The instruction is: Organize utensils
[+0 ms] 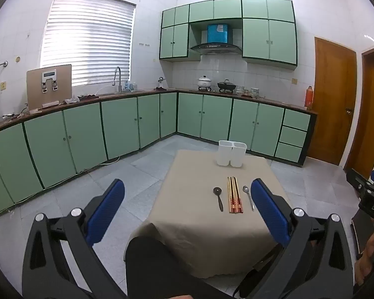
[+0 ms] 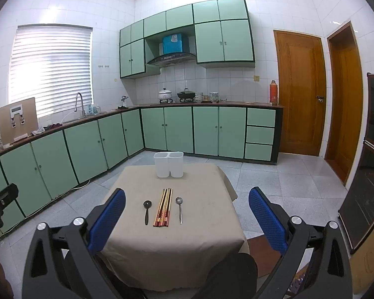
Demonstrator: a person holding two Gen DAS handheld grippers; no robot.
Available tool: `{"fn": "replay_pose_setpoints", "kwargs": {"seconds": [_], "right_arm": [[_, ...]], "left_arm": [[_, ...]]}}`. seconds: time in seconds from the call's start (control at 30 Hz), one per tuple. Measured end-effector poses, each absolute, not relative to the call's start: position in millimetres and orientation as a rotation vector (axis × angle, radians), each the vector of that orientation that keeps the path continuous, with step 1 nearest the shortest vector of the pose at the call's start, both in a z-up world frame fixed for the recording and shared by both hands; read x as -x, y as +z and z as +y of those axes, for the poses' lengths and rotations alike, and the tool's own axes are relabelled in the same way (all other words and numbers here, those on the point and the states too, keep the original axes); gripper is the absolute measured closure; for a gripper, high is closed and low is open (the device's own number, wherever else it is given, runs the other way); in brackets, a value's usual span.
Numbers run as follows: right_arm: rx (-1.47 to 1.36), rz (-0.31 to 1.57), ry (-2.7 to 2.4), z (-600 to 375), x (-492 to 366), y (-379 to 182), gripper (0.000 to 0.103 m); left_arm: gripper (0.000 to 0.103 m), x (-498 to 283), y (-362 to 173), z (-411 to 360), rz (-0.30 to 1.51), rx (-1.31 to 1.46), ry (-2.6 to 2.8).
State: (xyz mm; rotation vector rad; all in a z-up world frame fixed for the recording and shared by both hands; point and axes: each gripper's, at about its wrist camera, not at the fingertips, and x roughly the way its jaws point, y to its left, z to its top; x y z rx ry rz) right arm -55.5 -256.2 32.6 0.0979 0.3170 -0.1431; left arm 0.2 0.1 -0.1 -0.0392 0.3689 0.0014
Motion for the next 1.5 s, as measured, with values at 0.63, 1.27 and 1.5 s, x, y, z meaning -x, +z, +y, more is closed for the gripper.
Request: {"fn": "replay_pose_setpoints", "kwargs": {"seconds": [0.63, 1.27, 1.5], "right_arm": [[-0.096, 0.315, -0.147, -256, 55, 33, 0.006], [-0.096, 0.312, -0.144, -260, 59, 36, 0.006], [-0.096, 0.312, -0.144, -259, 58, 35, 0.006]], "left_arm": [[0.005, -1, -3, 8, 0.366, 0.042, 0.009], [0.005, -2, 2, 10, 0.364, 0.045, 0.023], [0.005, -2, 5, 10, 0.363, 0.048, 0.025]]}}
